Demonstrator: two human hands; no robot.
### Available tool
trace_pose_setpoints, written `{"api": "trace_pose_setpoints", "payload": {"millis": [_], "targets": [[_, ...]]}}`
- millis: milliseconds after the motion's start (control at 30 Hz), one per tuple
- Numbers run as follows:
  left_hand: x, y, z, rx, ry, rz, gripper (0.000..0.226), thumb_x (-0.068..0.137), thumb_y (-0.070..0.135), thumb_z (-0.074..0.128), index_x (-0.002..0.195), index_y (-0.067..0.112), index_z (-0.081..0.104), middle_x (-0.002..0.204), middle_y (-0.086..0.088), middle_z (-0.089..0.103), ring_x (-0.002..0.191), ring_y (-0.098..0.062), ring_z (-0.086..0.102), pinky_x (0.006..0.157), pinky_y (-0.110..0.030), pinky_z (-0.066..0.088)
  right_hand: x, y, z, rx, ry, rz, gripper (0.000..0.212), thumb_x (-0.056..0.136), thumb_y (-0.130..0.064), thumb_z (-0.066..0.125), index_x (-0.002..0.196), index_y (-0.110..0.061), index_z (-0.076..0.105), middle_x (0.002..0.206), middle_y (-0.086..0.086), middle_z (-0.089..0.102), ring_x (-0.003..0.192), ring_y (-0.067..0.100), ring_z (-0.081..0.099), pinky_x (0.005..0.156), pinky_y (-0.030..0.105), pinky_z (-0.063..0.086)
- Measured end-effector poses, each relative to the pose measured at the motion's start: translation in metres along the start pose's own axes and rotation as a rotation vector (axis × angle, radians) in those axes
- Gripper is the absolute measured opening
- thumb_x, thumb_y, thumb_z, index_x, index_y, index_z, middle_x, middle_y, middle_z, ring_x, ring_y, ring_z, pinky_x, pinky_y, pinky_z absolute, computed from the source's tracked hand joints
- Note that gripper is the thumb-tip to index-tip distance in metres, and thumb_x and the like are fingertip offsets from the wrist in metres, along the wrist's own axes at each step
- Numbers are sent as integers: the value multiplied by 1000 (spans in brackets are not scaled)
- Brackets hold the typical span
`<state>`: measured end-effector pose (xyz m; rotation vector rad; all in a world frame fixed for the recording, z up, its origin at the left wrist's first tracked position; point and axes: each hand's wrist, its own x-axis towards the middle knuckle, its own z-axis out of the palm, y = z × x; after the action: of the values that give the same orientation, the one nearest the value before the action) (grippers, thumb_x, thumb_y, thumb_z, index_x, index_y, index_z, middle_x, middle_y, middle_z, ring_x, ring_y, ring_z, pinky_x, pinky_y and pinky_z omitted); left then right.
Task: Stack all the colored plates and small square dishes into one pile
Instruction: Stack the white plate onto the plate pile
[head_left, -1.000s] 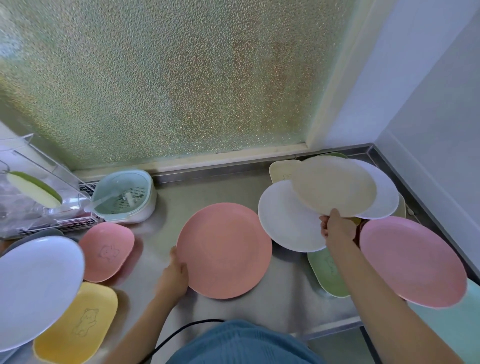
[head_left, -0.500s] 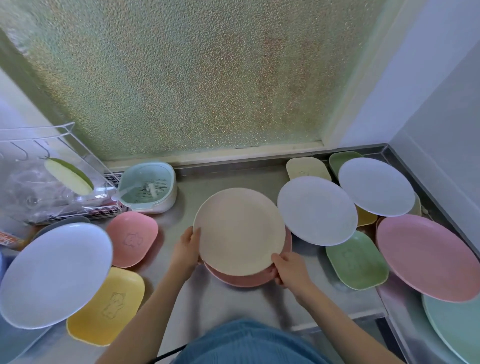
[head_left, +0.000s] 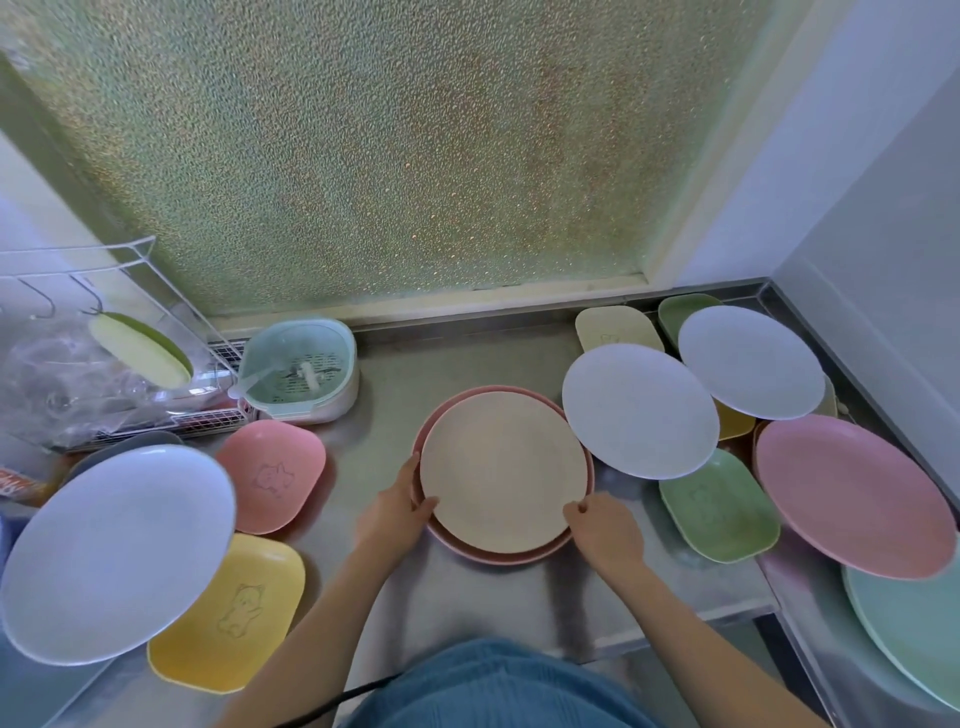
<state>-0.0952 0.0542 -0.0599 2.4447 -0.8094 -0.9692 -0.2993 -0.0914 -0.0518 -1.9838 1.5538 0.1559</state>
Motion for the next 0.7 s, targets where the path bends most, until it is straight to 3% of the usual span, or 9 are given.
{"api": "trace_pose_setpoints", "payload": {"millis": [167, 333, 433, 500, 633, 700], "targets": [[1, 7, -4, 20, 19, -29, 73, 84, 29, 54, 147, 35, 17, 112, -13, 66, 95, -33, 65, 85, -39, 53, 5, -4, 2, 14, 45, 34, 24, 87, -23, 44, 69, -8, 49, 67, 4, 49, 71, 26, 51, 63, 29, 36], [-2, 1, -10, 5, 66, -38, 74, 79, 24, 57, 144, 31, 25, 116, -13, 64, 100, -35, 62, 81, -35, 50, 3, -13, 8, 70, 44, -13, 35, 84, -15, 49, 53, -15, 34, 57, 0, 40, 59, 21, 43, 47, 28, 27], [0, 3, -13, 155, 118, 50, 68, 81, 25, 54, 143, 28, 26, 107, -12, 67, 97, -34, 63, 74, -33, 47, 5, -12, 5, 134, 38, -29, 39, 83, -16, 49, 51, -17, 27, 51, -1, 34, 51, 15, 35, 47, 27, 23], [4, 15, -14, 209, 150, 111, 59, 86, 29, 50, 141, 27, 29, 104, -10, 68, 96, -33, 63, 77, -34, 48, 9, -2, -2, 242, 68, -5, 41, 84, -20, 50, 50, -17, 27, 49, 0, 33, 49, 15, 29, 49, 27, 23], [13, 66, -2, 194, 173, 320, 41, 92, 27, 45, 132, 24, 39, 86, -5, 68, 75, -25, 61, 69, -33, 50, 16, 36, -31, 472, 264, 138, 38, 87, -21, 48, 57, 2, 46, 55, 8, 44, 54, 19, 36, 56, 31, 30], [17, 100, 12, 220, 134, 439, 39, 94, 27, 42, 132, 24, 39, 82, -5, 68, 68, -22, 57, 64, -32, 48, 18, 63, -52, 574, 389, 252, 33, 87, -17, 47, 58, -2, 45, 57, 11, 41, 55, 22, 35, 55, 32, 28]]}}
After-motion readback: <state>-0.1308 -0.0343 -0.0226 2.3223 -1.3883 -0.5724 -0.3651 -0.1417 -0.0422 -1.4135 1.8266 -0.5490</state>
